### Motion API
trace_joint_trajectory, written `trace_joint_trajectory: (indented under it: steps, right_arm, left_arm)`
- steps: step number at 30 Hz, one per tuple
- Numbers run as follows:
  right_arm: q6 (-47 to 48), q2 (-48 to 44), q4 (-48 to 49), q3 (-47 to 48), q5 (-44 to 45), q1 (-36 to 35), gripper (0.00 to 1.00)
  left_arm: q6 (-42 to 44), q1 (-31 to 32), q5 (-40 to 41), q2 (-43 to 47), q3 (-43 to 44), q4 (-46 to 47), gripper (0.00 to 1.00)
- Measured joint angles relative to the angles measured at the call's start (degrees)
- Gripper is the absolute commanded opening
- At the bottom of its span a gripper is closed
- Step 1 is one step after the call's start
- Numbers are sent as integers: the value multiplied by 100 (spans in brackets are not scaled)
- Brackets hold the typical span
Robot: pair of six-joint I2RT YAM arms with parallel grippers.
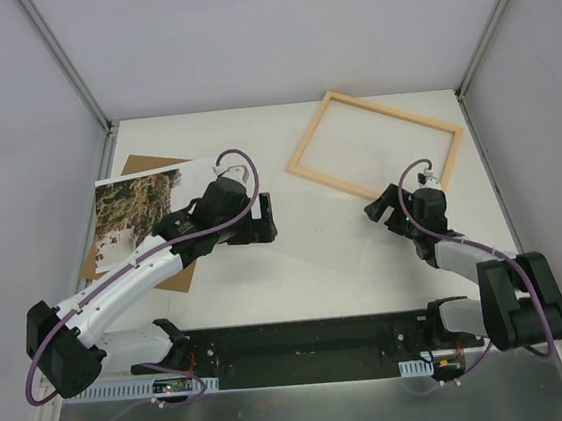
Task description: Put the photo into the frame
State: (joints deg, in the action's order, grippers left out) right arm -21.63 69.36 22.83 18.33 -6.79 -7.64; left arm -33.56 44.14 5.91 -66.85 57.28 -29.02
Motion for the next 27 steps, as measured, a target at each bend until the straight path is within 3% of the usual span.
trace_joint_trajectory:
  steps: [11, 18, 22, 23, 27]
  right_arm:
    - [-656, 2017, 2339, 501, -925, 221, 91]
    - [-1056, 2494, 3016, 570, -1248, 221, 87]
    - [-1207, 2675, 3202, 590, -1327, 221, 64]
    - [-1246, 2721, 3235, 592, -1338, 221, 50]
    - [-1366, 2881, 3152, 560, -1349, 219, 18]
  left_arm:
    - [2, -39, -109, -2, 0, 0, 99]
    - [4, -76, -127, 2, 0, -2, 99]
    - [4, -79, -133, 2, 0, -2, 99]
    - [4, -105, -138, 2, 0, -2, 99]
    - [4, -157, -153, 2, 0, -4, 99]
